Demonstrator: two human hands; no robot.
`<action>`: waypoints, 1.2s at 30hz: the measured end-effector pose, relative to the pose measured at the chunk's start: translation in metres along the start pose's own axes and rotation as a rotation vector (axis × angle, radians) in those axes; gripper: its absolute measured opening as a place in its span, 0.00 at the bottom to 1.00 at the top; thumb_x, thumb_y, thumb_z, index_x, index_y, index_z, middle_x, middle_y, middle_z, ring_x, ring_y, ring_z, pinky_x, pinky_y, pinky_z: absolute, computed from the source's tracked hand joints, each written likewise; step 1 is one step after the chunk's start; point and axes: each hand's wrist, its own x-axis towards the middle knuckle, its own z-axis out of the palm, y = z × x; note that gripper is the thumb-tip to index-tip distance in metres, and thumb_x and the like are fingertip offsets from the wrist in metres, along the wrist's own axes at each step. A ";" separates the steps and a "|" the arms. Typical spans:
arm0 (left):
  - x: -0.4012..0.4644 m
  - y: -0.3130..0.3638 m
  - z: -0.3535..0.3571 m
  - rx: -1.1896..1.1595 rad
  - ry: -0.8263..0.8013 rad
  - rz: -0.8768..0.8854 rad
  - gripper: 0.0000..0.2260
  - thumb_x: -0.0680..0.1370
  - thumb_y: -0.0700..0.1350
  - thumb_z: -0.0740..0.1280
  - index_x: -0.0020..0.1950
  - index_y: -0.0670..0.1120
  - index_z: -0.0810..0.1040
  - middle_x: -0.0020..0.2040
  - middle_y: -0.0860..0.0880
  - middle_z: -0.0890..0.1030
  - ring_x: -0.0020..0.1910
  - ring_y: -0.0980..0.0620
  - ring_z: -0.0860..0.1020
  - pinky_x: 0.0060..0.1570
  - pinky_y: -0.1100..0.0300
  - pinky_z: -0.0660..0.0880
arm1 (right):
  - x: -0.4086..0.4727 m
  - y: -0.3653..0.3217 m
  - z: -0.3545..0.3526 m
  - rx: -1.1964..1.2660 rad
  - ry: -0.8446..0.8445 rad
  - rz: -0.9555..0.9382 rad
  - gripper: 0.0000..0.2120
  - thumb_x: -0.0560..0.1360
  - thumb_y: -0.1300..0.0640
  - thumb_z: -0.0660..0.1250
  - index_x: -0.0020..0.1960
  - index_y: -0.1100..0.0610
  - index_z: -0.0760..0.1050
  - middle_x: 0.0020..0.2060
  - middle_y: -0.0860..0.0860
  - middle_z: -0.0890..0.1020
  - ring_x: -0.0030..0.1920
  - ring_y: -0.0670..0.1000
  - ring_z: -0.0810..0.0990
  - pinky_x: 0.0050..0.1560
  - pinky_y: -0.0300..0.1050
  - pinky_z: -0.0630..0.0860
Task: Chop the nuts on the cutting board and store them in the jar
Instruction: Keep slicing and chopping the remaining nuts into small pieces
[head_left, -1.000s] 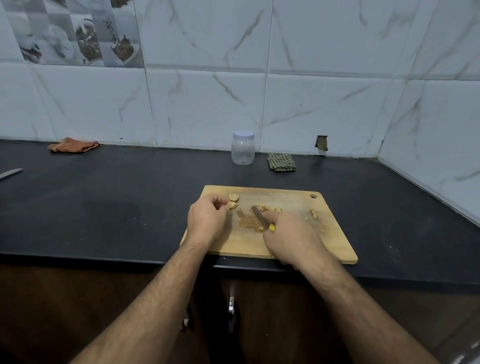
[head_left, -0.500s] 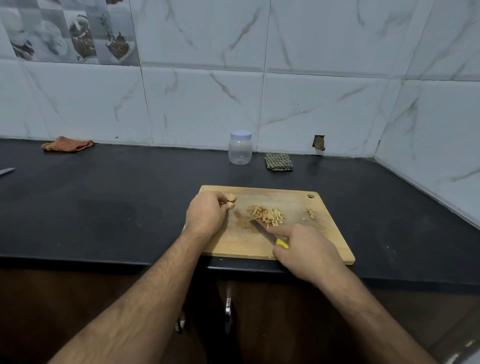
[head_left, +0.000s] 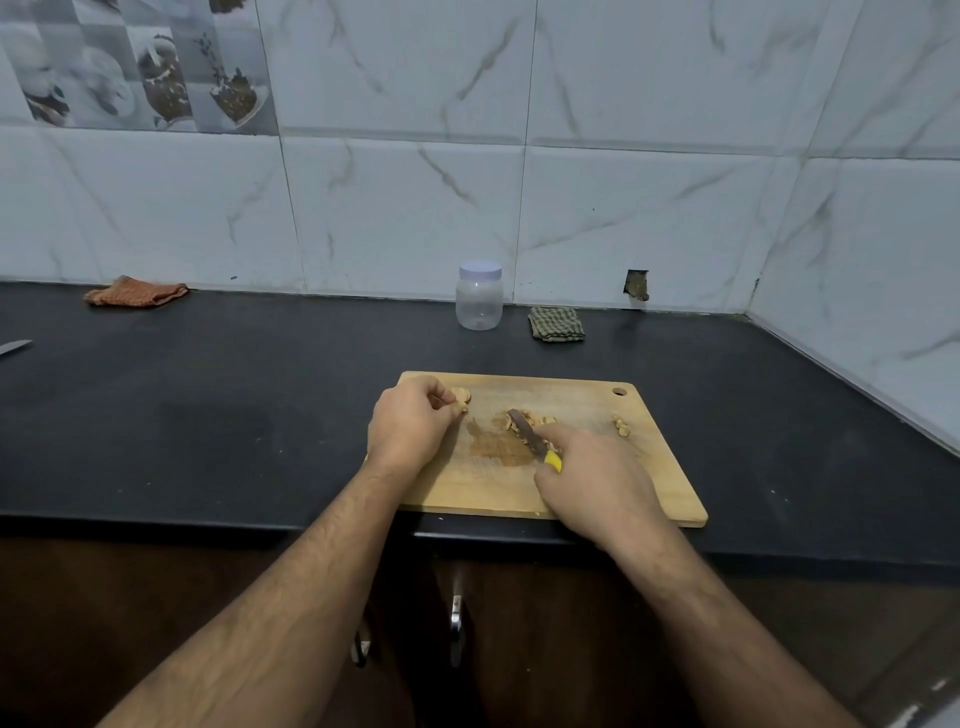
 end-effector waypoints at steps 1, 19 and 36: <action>-0.001 0.002 -0.001 -0.020 -0.024 -0.017 0.05 0.74 0.51 0.74 0.40 0.54 0.81 0.40 0.59 0.80 0.44 0.57 0.78 0.42 0.58 0.72 | 0.001 -0.003 0.001 0.007 -0.013 -0.001 0.24 0.77 0.54 0.62 0.73 0.43 0.69 0.55 0.47 0.83 0.53 0.51 0.79 0.46 0.44 0.75; -0.002 0.016 -0.016 0.144 -0.351 -0.016 0.01 0.74 0.47 0.74 0.43 0.53 0.85 0.41 0.59 0.82 0.46 0.59 0.79 0.48 0.60 0.76 | -0.006 -0.017 0.000 0.067 -0.184 0.016 0.26 0.75 0.60 0.62 0.72 0.45 0.69 0.53 0.48 0.80 0.39 0.49 0.82 0.44 0.49 0.83; -0.009 0.019 0.006 0.270 -0.283 0.129 0.05 0.76 0.47 0.72 0.49 0.53 0.86 0.50 0.56 0.85 0.50 0.55 0.80 0.51 0.59 0.76 | 0.000 -0.038 -0.003 -0.159 -0.186 -0.022 0.17 0.78 0.61 0.59 0.64 0.54 0.75 0.43 0.49 0.74 0.43 0.51 0.75 0.42 0.45 0.74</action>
